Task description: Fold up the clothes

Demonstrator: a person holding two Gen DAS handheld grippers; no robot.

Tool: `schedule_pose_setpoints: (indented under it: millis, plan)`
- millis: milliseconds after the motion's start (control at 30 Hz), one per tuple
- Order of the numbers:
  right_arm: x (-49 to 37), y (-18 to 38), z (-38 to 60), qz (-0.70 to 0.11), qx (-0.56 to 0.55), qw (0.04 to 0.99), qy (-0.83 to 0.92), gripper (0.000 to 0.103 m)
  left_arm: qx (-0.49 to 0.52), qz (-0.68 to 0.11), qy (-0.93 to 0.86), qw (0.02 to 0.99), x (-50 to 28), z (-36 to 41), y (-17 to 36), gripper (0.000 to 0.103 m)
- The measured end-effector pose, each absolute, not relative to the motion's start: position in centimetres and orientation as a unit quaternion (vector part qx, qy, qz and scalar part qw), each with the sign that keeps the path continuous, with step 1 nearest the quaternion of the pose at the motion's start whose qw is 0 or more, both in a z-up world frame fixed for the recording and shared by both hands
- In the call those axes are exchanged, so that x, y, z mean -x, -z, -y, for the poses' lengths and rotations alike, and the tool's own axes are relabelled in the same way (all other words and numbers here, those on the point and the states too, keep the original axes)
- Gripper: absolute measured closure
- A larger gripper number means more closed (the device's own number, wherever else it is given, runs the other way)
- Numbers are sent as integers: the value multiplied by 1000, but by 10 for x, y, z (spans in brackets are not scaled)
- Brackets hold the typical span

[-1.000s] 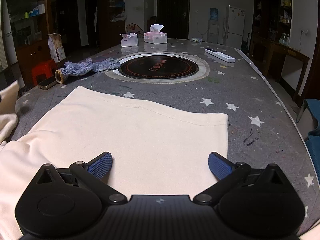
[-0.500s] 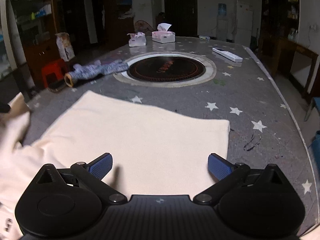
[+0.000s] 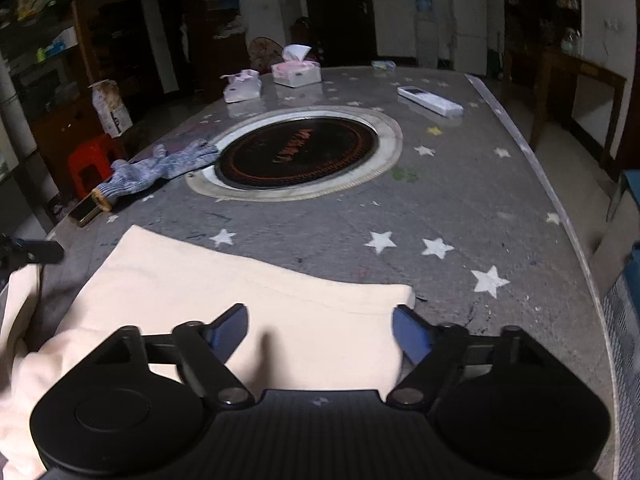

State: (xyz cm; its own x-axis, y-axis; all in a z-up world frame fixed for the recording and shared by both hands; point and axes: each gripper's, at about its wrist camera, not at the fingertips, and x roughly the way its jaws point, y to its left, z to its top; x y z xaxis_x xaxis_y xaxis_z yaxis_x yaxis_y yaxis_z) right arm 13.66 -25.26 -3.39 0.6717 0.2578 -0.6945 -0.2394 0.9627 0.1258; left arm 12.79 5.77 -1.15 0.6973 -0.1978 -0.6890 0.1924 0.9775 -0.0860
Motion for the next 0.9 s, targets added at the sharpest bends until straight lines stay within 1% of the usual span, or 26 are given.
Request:
schedule_pose_setpoints:
  millis: [100, 167, 233, 300, 367, 400, 433, 467, 533, 600, 700, 733, 767, 800, 900]
  plan:
    - [-143, 37, 263, -386, -23, 913, -129, 33, 3, -382, 110, 918, -142, -54, 19, 93]
    - [-148, 38, 268, -390, -28, 911, -126, 43, 4, -388, 115, 915, -151, -51, 23, 93]
    - [-152, 42, 272, -398, -31, 908, -126, 50, 6, -394, 119, 911, -158, -48, 27, 93]
    - [-156, 44, 273, -401, -29, 907, -125, 52, 3, -397, 127, 909, -162, -44, 30, 93]
    - [-158, 45, 273, -402, -28, 907, -125, 63, -1, -401, 134, 906, -166, -39, 33, 93]
    - [-159, 45, 273, -403, -27, 906, -126, 65, -6, -403, 135, 905, -168, -36, 34, 93]
    - [-160, 45, 274, -402, -26, 907, -125, 69, -10, -405, 136, 904, -170, -34, 36, 93]
    - [-161, 46, 274, -402, -23, 907, -123, 72, -15, -404, 136, 905, -172, -32, 37, 94]
    - [-162, 46, 276, -402, -22, 908, -120, 72, -21, -402, 139, 905, -175, -30, 38, 94]
    - [-164, 47, 279, -402, -27, 908, -114, 72, -21, -401, 141, 905, -177, -30, 38, 98]
    - [-165, 48, 282, -403, -31, 907, -117, 72, -25, -397, 140, 907, -179, -29, 37, 101]
    - [-165, 47, 281, -401, -26, 908, -119, 77, -25, -395, 139, 908, -179, -29, 36, 101]
    - [-165, 47, 280, -398, -21, 909, -121, 93, -25, -390, 138, 910, -180, -30, 34, 101]
    - [-166, 45, 279, -395, -21, 910, -124, 96, -25, -385, 136, 912, -180, -30, 32, 101]
    - [-170, 38, 277, -378, -18, 917, -125, 96, -31, -367, 130, 920, -183, -31, 25, 101]
